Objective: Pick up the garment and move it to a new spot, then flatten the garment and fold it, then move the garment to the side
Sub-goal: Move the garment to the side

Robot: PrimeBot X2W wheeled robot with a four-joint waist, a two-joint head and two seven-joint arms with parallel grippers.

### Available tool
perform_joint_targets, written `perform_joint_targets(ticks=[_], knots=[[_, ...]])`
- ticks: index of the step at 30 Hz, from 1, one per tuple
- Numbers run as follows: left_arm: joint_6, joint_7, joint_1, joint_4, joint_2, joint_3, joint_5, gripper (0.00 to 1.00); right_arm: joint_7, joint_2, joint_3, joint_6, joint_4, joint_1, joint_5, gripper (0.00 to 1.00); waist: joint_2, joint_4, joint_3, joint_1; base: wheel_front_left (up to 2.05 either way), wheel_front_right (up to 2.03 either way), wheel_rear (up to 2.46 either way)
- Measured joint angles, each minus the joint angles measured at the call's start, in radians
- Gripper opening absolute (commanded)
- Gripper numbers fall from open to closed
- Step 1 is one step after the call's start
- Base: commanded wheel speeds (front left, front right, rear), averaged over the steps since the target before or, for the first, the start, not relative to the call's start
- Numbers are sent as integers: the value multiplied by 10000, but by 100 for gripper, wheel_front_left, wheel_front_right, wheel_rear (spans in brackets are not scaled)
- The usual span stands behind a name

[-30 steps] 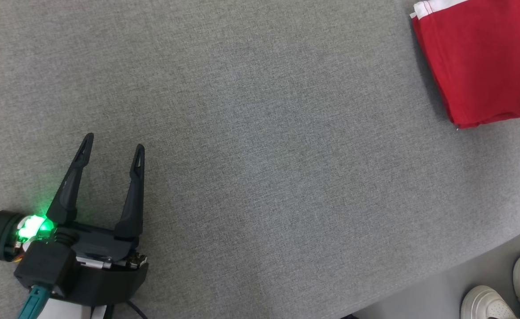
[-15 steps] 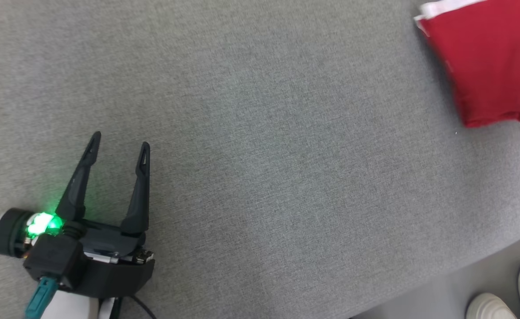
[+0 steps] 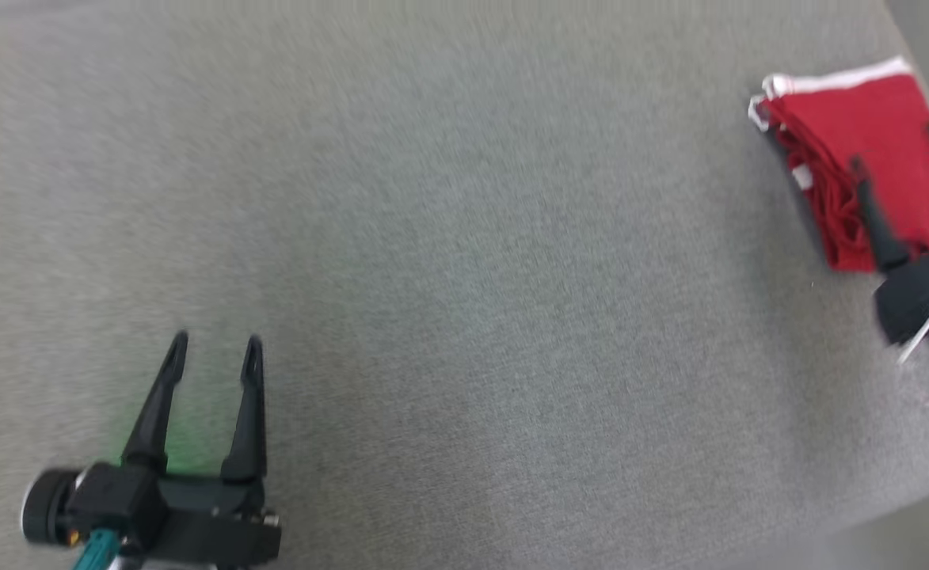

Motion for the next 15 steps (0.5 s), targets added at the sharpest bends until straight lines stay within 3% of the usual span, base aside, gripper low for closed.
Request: perform_joint_targets(ticks=[7,15], knots=[[79,0,967,437,-288,763,-17,100,-499,989,-100,0,-596,1490,1388,100,-1,417,-1263,-3,0,0,0],[203,0,1584,759,-506,1559,-10,100,-880,1944,134,0,-1078,3186,1971,100,-3,865,-2540,-4,0,0,0]])
